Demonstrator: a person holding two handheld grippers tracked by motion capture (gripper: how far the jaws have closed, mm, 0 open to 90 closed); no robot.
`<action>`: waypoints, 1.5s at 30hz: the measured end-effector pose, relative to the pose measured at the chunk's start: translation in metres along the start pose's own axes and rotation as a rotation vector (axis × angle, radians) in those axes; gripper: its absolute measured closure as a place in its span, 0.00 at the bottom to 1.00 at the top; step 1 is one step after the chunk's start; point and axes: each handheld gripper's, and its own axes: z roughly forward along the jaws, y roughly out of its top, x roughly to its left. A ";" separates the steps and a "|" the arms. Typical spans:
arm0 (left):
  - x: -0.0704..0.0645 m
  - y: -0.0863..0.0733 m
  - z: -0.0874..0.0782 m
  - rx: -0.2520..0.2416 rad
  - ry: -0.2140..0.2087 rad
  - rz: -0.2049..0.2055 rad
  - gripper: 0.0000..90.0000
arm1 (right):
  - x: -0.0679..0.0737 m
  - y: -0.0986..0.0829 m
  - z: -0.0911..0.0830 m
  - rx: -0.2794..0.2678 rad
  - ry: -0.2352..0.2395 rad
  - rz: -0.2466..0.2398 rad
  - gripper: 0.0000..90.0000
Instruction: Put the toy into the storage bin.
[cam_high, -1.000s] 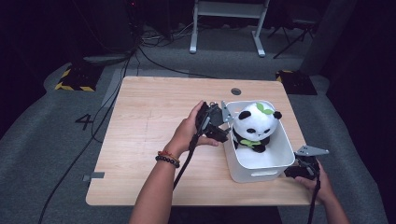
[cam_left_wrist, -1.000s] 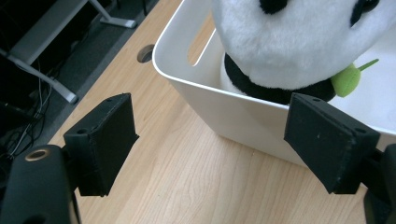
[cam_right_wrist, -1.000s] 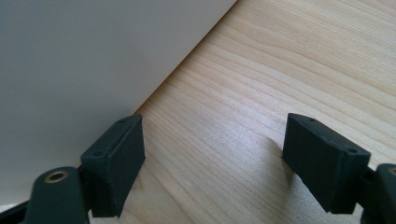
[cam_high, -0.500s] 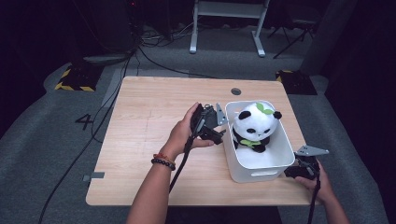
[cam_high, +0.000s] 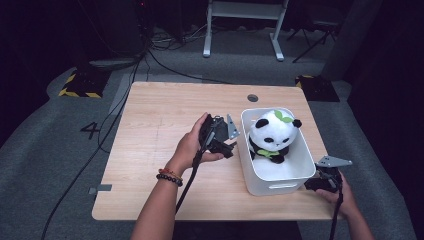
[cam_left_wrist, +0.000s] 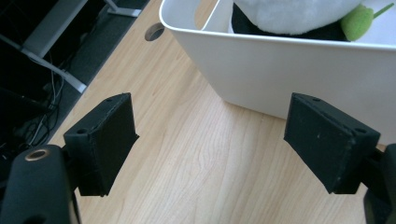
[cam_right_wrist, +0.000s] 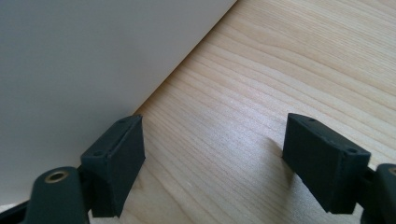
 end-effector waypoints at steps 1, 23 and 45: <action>0.000 0.000 0.000 0.003 0.008 0.008 0.18 | 0.000 0.000 0.000 0.000 0.000 0.000 0.23; -0.006 -0.032 -0.003 0.052 0.031 0.007 0.18 | 0.000 0.000 0.000 0.000 0.000 -0.001 0.23; -0.013 -0.060 -0.004 0.126 0.037 0.021 0.18 | 0.000 0.000 0.000 -0.001 -0.002 0.001 0.23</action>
